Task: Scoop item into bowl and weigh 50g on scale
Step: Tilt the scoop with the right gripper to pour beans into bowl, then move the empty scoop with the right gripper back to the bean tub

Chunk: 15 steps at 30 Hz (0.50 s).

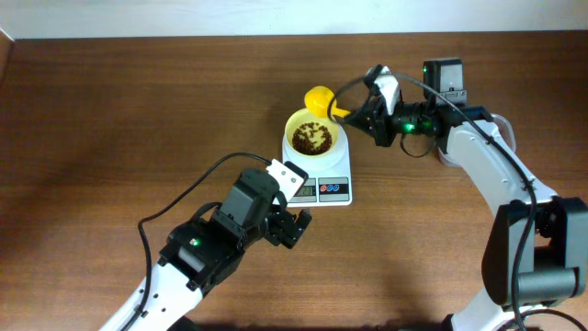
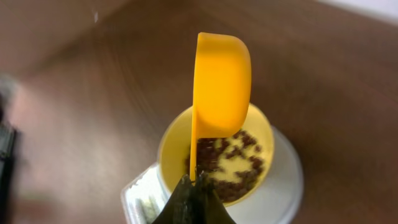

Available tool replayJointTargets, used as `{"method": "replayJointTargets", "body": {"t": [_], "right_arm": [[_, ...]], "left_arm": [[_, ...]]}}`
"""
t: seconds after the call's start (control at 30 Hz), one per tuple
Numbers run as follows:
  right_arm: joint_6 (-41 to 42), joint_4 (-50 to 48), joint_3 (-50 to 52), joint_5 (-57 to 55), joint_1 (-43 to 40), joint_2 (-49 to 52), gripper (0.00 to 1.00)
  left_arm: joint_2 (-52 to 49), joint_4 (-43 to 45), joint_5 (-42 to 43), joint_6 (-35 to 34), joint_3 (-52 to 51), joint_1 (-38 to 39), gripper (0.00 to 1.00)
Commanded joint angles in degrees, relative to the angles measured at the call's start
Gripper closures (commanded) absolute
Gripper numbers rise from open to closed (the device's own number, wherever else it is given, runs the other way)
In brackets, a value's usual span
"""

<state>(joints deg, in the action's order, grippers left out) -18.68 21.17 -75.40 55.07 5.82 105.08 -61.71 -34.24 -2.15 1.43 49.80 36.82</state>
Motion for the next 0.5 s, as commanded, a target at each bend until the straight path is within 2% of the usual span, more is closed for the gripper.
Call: {"method": "replayJointTargets", "body": {"t": [0.0, 0.2, 0.37, 0.47], "right_arm": [[18.7, 0.0, 0.2, 2.2, -2.0, 0.3, 0.96], [23.0, 0.1, 0.2, 13.5, -15.5, 0.3, 0.96], [24.1, 0.5, 0.2, 13.2, -26.3, 0.3, 0.96], [22.9, 0.5, 0.2, 13.1, -29.9, 0.3, 0.96]], "left_arm": [[0.7, 0.1, -0.4, -0.7, -0.4, -0.2, 0.01], [0.7, 0.1, -0.4, -0.7, -0.4, -0.2, 0.01], [0.7, 0.1, -0.4, -0.7, -0.4, -0.2, 0.01], [0.7, 0.1, -0.4, -0.7, -0.4, -0.2, 0.01]]}}
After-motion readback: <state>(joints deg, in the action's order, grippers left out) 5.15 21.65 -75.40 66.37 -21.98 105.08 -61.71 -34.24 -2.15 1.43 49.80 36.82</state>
